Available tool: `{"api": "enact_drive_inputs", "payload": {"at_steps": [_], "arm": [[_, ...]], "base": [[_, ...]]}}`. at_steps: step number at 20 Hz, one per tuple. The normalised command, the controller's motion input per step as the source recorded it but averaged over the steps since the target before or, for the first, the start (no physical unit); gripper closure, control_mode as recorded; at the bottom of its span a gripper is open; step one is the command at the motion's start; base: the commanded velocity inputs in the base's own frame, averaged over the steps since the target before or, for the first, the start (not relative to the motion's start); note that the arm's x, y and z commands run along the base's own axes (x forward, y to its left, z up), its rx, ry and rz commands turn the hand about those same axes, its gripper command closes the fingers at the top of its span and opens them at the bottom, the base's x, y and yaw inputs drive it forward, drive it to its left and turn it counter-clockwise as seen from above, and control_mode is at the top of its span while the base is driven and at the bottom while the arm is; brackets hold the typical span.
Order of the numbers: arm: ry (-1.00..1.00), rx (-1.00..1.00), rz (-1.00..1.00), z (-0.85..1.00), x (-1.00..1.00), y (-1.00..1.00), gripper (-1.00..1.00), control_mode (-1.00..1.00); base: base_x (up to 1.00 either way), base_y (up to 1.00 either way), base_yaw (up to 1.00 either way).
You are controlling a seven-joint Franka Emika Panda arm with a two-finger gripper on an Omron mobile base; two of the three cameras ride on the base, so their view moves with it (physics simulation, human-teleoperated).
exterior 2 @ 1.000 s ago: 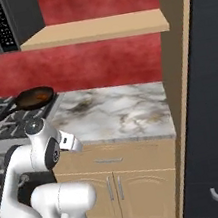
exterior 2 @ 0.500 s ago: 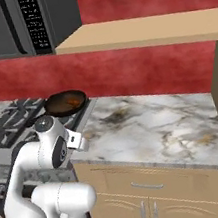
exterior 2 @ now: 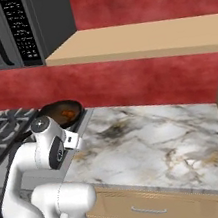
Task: Take the chicken drumsticks from the pan and place one on each plate on the dining counter.
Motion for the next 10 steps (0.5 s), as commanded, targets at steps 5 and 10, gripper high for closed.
{"api": "enact_drive_inputs", "payload": {"at_steps": [5, 10], "arm": [[0.0, 0.0, 0.0, 0.0, 0.0, 0.0, -1.0, 1.0], [0.0, 0.0, 0.0, 0.0, 0.0, 0.0, -1.0, 1.0]], "base": [[0.25, 0.37, -0.01], [0.0, 0.0, 0.0]]}}
